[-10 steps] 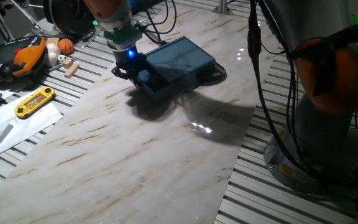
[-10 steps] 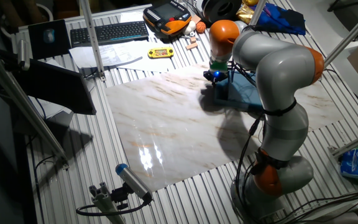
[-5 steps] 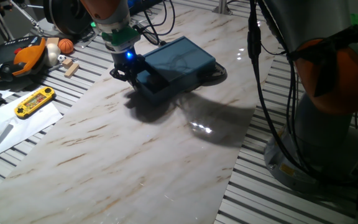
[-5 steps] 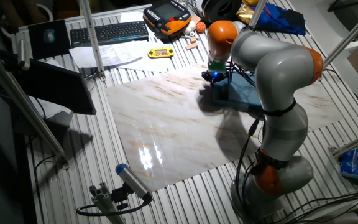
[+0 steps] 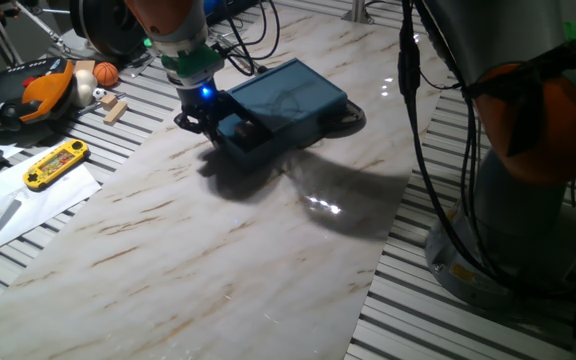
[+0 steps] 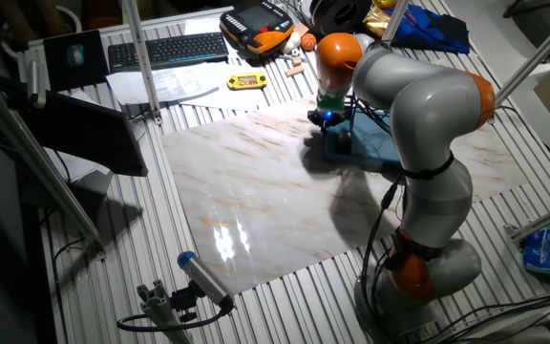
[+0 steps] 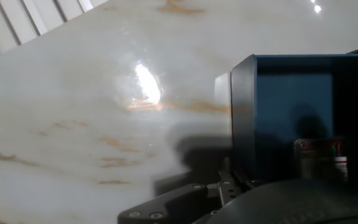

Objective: Take something out of a drawer

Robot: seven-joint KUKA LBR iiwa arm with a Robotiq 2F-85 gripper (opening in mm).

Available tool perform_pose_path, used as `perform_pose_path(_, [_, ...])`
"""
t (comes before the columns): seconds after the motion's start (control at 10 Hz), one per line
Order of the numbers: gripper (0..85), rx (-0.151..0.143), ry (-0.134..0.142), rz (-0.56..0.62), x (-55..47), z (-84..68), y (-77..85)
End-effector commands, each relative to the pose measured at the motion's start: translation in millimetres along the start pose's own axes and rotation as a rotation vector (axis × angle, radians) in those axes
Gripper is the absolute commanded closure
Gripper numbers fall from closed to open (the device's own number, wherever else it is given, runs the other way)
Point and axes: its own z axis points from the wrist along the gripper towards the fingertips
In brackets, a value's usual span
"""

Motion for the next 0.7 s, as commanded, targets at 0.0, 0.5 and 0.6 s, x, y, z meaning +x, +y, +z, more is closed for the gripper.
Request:
perform_pose_path(0.0, [85.0,0.000,0.000,0.000,0.6,-0.7,1.2])
perform_pose_path(0.5, [34.0,0.011,-0.020,-0.006,4.2,1.1,5.0])
perform_pose_path(0.6, [34.0,0.012,-0.026,-0.005,4.4,-1.2,5.1])
